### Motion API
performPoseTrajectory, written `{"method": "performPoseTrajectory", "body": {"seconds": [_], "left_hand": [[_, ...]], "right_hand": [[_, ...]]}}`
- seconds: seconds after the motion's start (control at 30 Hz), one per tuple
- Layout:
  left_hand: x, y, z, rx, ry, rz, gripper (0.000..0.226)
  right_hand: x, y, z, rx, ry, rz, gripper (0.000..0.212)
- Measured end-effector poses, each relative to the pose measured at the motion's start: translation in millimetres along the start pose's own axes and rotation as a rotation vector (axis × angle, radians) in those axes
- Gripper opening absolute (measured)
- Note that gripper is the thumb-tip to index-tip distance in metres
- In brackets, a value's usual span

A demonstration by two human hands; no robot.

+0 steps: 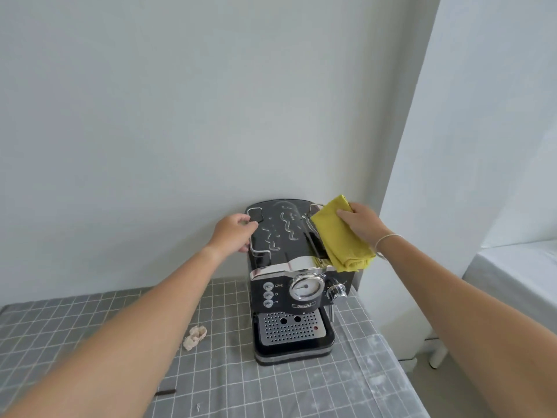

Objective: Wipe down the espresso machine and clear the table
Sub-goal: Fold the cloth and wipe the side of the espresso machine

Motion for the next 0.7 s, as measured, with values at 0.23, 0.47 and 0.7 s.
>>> {"method": "performPoseTrajectory", "body": {"seconds": [0.23,0.47,0.7], "left_hand": [[17,-7,-3,-0.137,0.148,-0.059,0.024],[17,-12,0,-0.256,0.292,-0.051,0.013],[9,-24,1,-0.319,0.293,-0.012,0.012]], "right_hand": [[9,-16,-14,0.084,-0.077,0.109,0.022],[8,-19,-15,0.231,-0.143,0.055,0.035],[9,-12,-11,0.374,-0.308,0.017,0.04]]}}
Point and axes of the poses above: each hand's wrist, its own y-axis away from the middle knuckle, its own x-axis out of the palm, z = x × y, the point moved 4 cm from there along -y, towards the middle knuckle, and after that the axes turned 11 degrees about -x, right-handed, at the moved point
